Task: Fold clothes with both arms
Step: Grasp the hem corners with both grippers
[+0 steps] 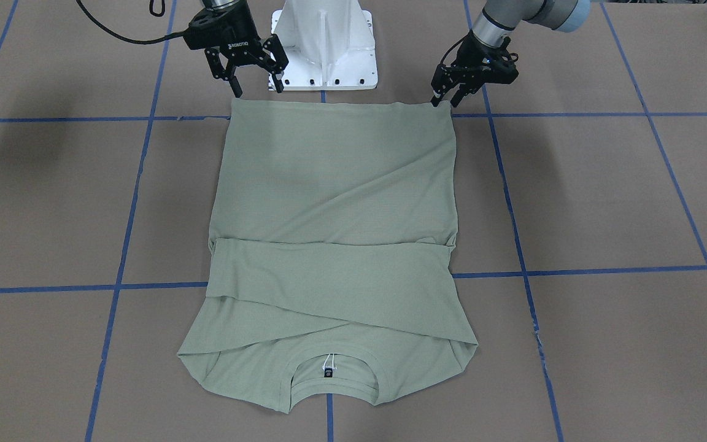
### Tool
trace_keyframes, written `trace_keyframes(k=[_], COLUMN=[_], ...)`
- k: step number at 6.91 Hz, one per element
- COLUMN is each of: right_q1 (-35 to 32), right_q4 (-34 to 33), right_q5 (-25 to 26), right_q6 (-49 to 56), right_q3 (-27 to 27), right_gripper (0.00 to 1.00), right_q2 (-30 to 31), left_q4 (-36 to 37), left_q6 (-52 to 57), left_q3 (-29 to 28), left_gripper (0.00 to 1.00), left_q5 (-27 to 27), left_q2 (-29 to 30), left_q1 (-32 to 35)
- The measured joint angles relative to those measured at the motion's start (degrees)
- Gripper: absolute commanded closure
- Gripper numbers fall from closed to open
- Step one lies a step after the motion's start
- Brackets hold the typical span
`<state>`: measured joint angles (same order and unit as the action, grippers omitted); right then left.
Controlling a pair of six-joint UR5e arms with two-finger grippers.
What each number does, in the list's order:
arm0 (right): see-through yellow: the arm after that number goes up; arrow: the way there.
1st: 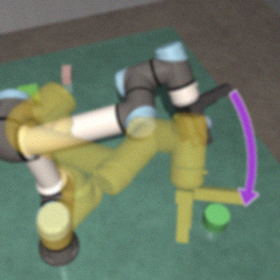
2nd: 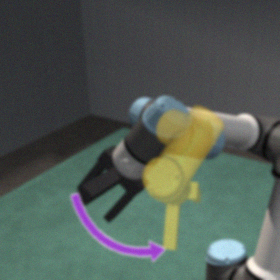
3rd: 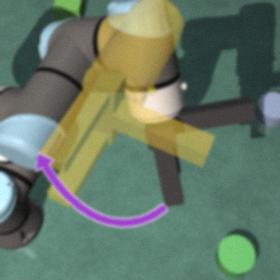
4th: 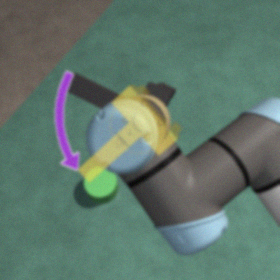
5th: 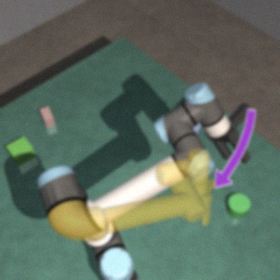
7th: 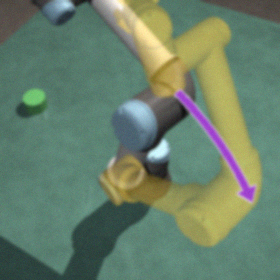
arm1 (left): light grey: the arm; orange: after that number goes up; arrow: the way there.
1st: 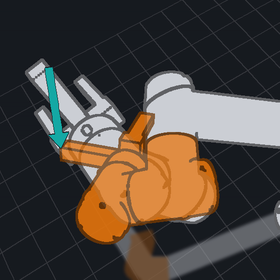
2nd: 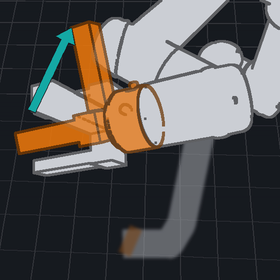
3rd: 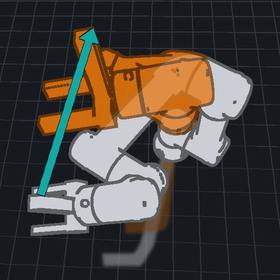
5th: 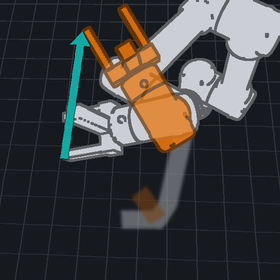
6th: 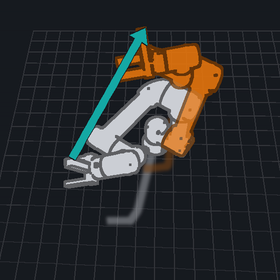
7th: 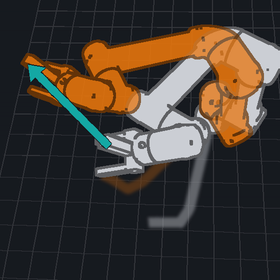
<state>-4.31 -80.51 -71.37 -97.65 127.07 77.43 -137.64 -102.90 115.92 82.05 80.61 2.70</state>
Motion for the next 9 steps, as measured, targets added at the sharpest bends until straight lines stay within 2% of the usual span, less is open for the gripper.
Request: trace_keyframes(k=[1, 6, 7, 8, 9], right_q1=[0.00, 0.08, 0.08, 0.09, 0.09], right_q4=[0.00, 0.00, 0.00, 0.00, -0.02], right_q5=[0.00, 0.05, 0.07, 0.08, 0.11], right_q6=[0.00, -0.02, -0.01, -0.02, -0.08], right_q3=[-0.04, -0.62, -0.68, -0.76, -1.13], right_gripper=[0.00, 0.00, 0.00, 0.01, 0.03], right_q2=[0.00, 0.00, 0.00, 0.00, 0.00], left_q4=[0.06, 0.18, 0.21, 0.24, 0.24], left_q6=[0.04, 0.07, 0.07, 0.07, 0.07], left_q3=[-0.04, -0.30, -0.33, -0.34, -0.34], left_gripper=[0.36, 0.58, 0.73, 0.97, 1.00], left_q5=[0.05, 0.07, 0.05, 0.04, 0.01], left_q2=[0.04, 0.27, 0.28, 0.29, 0.31], left_q1=[-0.10, -0.19, -0.17, -0.17, -0.18])
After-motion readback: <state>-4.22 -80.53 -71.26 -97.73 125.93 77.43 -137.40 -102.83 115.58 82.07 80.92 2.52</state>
